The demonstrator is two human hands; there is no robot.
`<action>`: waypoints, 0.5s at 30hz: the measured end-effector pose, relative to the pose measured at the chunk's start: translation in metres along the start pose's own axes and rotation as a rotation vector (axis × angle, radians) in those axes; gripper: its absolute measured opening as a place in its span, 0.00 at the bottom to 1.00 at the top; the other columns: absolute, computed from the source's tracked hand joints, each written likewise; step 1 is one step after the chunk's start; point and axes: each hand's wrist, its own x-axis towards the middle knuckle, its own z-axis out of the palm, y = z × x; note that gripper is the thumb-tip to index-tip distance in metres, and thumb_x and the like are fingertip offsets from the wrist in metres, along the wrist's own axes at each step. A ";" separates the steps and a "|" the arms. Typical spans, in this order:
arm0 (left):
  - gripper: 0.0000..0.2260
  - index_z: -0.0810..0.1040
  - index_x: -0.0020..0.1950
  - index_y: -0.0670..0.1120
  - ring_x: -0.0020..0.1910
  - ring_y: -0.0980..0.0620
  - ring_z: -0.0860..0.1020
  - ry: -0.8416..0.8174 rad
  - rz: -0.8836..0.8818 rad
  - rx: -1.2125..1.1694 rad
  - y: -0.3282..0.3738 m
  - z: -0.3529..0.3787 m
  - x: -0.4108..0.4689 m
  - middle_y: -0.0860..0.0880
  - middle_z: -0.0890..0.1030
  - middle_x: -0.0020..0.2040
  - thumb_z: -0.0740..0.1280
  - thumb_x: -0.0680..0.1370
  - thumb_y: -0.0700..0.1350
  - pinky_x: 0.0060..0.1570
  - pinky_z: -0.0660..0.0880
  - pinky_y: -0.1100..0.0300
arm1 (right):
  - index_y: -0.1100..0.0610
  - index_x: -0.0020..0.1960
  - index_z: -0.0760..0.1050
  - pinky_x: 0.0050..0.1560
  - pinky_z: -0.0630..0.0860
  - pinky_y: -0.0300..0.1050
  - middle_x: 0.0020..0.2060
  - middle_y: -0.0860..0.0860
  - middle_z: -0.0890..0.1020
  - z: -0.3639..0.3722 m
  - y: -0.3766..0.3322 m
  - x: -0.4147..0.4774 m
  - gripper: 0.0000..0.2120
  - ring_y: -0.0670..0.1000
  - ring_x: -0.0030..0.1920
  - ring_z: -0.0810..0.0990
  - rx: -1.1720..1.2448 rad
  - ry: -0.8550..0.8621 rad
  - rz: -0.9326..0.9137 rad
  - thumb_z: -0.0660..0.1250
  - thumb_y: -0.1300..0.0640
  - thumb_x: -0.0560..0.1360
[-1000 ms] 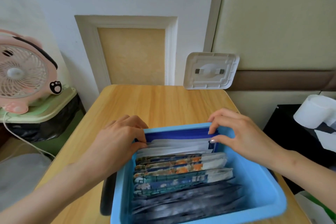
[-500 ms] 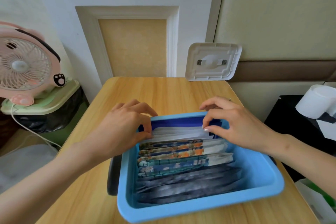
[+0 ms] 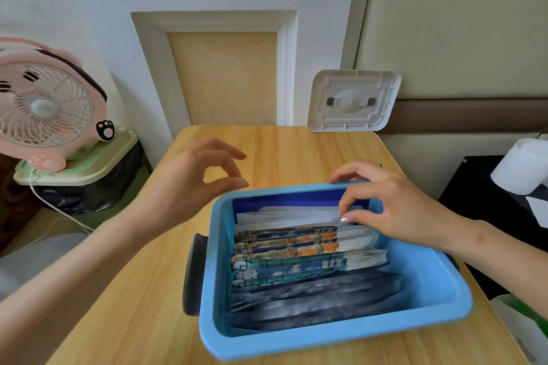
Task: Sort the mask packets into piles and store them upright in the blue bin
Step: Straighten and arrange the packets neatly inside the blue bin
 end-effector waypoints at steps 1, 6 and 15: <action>0.05 0.80 0.39 0.51 0.57 0.58 0.75 0.020 -0.020 -0.019 0.000 -0.004 0.000 0.59 0.78 0.56 0.70 0.71 0.51 0.58 0.70 0.57 | 0.49 0.38 0.81 0.59 0.70 0.40 0.56 0.42 0.75 0.001 0.001 0.000 0.04 0.42 0.60 0.71 -0.009 -0.012 0.003 0.69 0.50 0.69; 0.03 0.79 0.38 0.57 0.61 0.59 0.70 -0.198 0.032 0.107 -0.002 -0.004 -0.004 0.61 0.74 0.60 0.71 0.69 0.54 0.60 0.70 0.53 | 0.48 0.39 0.82 0.60 0.70 0.44 0.58 0.40 0.74 0.001 0.001 0.002 0.03 0.41 0.62 0.69 0.001 -0.052 0.016 0.71 0.52 0.71; 0.04 0.80 0.46 0.58 0.62 0.59 0.63 -0.373 0.096 0.333 -0.004 0.019 -0.004 0.61 0.69 0.65 0.68 0.73 0.55 0.61 0.64 0.59 | 0.47 0.36 0.82 0.61 0.69 0.47 0.58 0.39 0.74 0.002 -0.001 0.007 0.06 0.42 0.62 0.69 -0.029 -0.089 0.030 0.74 0.56 0.69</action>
